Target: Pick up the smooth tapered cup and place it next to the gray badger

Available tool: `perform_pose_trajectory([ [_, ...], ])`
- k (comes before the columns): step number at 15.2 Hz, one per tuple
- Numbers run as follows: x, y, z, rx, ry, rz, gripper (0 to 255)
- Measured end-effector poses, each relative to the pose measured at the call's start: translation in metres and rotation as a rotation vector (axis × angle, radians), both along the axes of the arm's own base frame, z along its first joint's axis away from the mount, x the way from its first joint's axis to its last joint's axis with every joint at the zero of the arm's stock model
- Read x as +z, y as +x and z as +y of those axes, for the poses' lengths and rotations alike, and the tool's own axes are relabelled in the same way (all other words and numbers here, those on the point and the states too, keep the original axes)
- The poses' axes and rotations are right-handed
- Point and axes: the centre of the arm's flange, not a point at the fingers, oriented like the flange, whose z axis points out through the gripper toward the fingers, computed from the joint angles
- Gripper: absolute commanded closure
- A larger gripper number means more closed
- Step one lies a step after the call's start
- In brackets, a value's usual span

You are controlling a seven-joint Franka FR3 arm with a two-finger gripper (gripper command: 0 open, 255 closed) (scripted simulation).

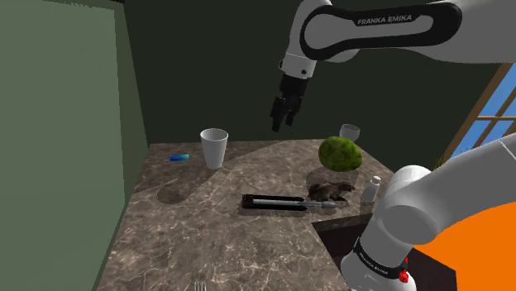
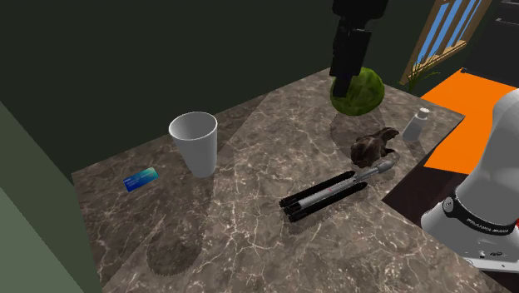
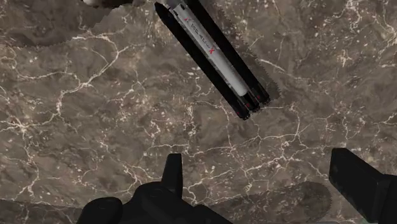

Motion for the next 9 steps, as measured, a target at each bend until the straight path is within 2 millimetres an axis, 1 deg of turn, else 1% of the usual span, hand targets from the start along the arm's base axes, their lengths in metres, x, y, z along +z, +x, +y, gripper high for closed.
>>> perform_pose_trajectory([
  [3, -0.012, 0.037, -0.006, 0.000, 0.007, 0.008, 0],
  [4, -0.014, 0.048, -0.011, 0.000, 0.009, 0.011, 0],
  [7, -0.032, 0.086, -0.011, -0.001, 0.016, 0.019, 0],
  [9, -0.044, 0.114, -0.017, -0.001, 0.021, 0.024, 0],
])
